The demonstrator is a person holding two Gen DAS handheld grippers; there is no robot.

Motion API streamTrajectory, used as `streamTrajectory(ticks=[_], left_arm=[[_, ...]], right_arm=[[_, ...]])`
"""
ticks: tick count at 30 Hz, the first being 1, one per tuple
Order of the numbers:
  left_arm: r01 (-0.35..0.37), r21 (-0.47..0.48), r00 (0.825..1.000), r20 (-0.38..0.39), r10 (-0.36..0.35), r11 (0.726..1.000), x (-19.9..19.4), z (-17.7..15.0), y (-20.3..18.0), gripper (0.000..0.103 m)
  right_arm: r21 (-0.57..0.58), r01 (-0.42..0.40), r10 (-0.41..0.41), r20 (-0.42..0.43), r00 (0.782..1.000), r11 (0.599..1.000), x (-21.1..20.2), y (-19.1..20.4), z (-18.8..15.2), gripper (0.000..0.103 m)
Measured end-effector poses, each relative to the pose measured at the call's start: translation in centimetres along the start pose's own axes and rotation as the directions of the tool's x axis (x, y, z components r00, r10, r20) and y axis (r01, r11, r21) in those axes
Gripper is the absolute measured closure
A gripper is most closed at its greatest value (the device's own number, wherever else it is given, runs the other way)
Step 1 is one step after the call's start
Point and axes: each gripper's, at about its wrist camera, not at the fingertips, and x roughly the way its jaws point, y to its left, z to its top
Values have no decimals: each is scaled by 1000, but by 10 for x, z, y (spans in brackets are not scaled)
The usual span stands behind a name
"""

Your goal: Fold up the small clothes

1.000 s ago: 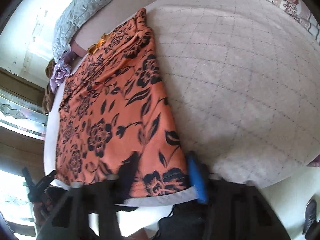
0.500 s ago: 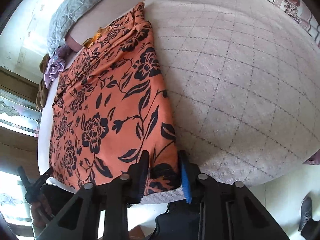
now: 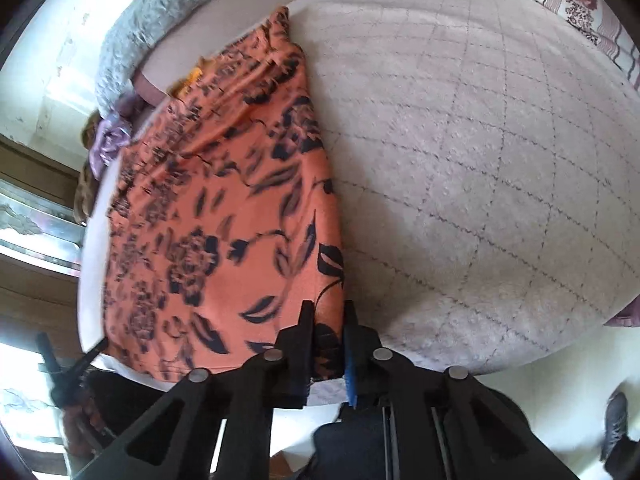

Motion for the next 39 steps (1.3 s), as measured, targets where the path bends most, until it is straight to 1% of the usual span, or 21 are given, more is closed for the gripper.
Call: streamTrajectory(ticks=[3,6,7,8,10,12,13,14,15,17,20,22,24,26,27,29,31,33,36,37,39], left_arm=[[-11,6,1000,3,11,1000,0,0,-3,91],[-4,-15,1000,4,4,1000,3,-1,1,88],[4,-24,1000,4,-4,1000,2,-2,2,86],[17,-34,1000,5,-17,999,3,-2,3,83],[22,-34,1000,6,-21,999,4,-2,4,82],[24,-29,1000,4,-24,999,4,-1,3,85],[34,-24,999,1,-34,999,3,-1,3,92],[52,-23,999,1,-52,998,2,1,3,96],[76,-36,997,14,-75,997,-4,3,6,96],[100,-67,994,60,-96,993,-23,7,12,96],[147,-109,984,118,-134,983,-45,14,20,96],[125,-105,990,81,-117,987,-31,13,19,96],[105,-125,993,-37,-110,987,2,5,19,96],[95,-123,995,-22,-98,988,4,2,17,96],[95,-107,995,-1,-96,990,-4,3,13,96],[92,-80,996,21,-91,992,-9,6,9,96],[82,-87,996,-31,-85,993,3,7,9,96],[92,-103,995,-41,-96,990,1,14,10,96],[144,-78,989,28,-142,986,-24,41,3,96],[162,-71,986,54,-159,984,-32,53,0,96],[211,-48,971,125,-204,976,-47,93,-8,96]], right_arm=[[-9,-48,48,32,998,999,-13,7,2,91],[-14,-53,53,4,999,999,-2,4,2,83],[-4,-47,47,-22,999,999,5,0,1,70],[11,-43,44,-46,998,999,12,-3,-1,66],[24,-97,97,-26,995,995,15,-5,-2,49],[21,-100,101,-24,995,995,15,-2,-3,52],[8,-82,82,-30,996,997,16,0,-3,73],[-4,-54,54,-32,998,999,16,1,-2,86],[-8,-31,31,-34,999,999,15,0,-2,95],[36,-68,69,-27,997,997,10,-5,0,95],[29,-122,121,36,992,992,-18,1,5,95],[19,-130,129,44,991,991,-22,4,8,95],[39,-100,100,9,995,994,-4,-4,9,94],[93,-86,91,-53,994,992,20,-17,6,94],[122,-113,118,-38,992,986,21,-22,5,95],[113,-123,125,-18,992,986,15,-21,6,94],[94,-111,114,-29,993,989,16,-19,9,95],[120,-121,127,-48,991,985,23,-24,10,95],[100,-139,142,-30,989,985,13,-15,19,95],[94,-167,169,-11,986,981,6,-8,29,95],[67,-203,201,34,979,977,-7,5,55,95]])
